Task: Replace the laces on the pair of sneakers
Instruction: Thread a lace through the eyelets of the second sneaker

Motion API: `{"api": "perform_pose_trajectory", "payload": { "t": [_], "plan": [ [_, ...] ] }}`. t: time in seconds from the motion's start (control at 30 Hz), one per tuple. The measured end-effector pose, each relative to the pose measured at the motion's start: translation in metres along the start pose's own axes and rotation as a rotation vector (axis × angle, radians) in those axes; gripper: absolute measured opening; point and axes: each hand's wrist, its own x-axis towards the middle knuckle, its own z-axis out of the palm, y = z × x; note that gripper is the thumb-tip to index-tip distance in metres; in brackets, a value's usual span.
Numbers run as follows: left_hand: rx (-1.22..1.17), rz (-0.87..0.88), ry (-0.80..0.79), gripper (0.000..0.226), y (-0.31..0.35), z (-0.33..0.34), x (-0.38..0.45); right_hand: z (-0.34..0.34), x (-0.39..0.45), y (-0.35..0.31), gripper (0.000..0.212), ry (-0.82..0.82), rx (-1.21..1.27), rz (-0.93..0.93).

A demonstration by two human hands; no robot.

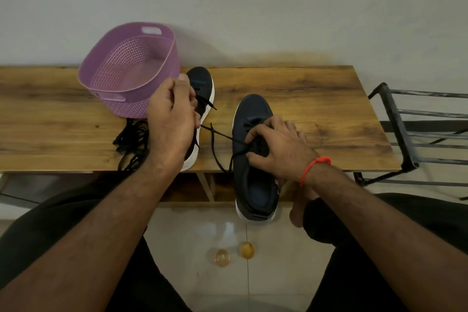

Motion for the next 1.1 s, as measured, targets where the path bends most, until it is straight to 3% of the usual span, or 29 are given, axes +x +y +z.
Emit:
{"api": "perform_pose_trajectory", "payload": {
  "t": [0.13, 0.2, 0.3, 0.37, 0.43, 0.53, 0.63, 0.87, 1.1],
  "plan": [
    [0.376, -0.036, -0.099, 0.036, -0.001, -0.021, 0.007, -0.003, -0.002, 0.003, 0.033, -0.028, 0.065, 0.011],
    [0.559, -0.282, -0.335, 0.034, -0.003, -0.026, 0.005, -0.007, -0.003, 0.003, 0.035, -0.052, 0.097, 0.0],
    [0.849, -0.74, -0.825, 0.04, -0.004, -0.024, -0.011, -0.014, -0.005, 0.004, 0.043, -0.103, 0.152, -0.018],
    [0.989, -0.755, -0.962, 0.044, -0.009, -0.019, -0.019, -0.018, -0.006, 0.006, 0.048, -0.11, 0.172, -0.018],
    [1.004, -0.595, -0.879, 0.036, -0.021, -0.011, -0.02, -0.021, -0.007, 0.009, 0.047, -0.088, 0.167, -0.01],
    [0.925, -0.304, -0.601, 0.026, -0.035, 0.004, -0.012, -0.023, -0.008, 0.011, 0.037, -0.067, 0.155, -0.005],
    [0.899, -0.188, -0.443, 0.026, -0.047, 0.021, -0.001, -0.024, -0.009, 0.011, 0.036, -0.089, 0.128, -0.004],
    [1.219, -0.156, -0.44, 0.049, -0.065, 0.052, -0.003, -0.018, -0.012, 0.013, 0.031, -0.051, 0.143, 0.0],
    [1.322, -0.107, -0.4, 0.045, -0.07, 0.053, 0.003, -0.015, -0.012, 0.016, 0.022, 0.001, 0.185, 0.025]
  ]
}}
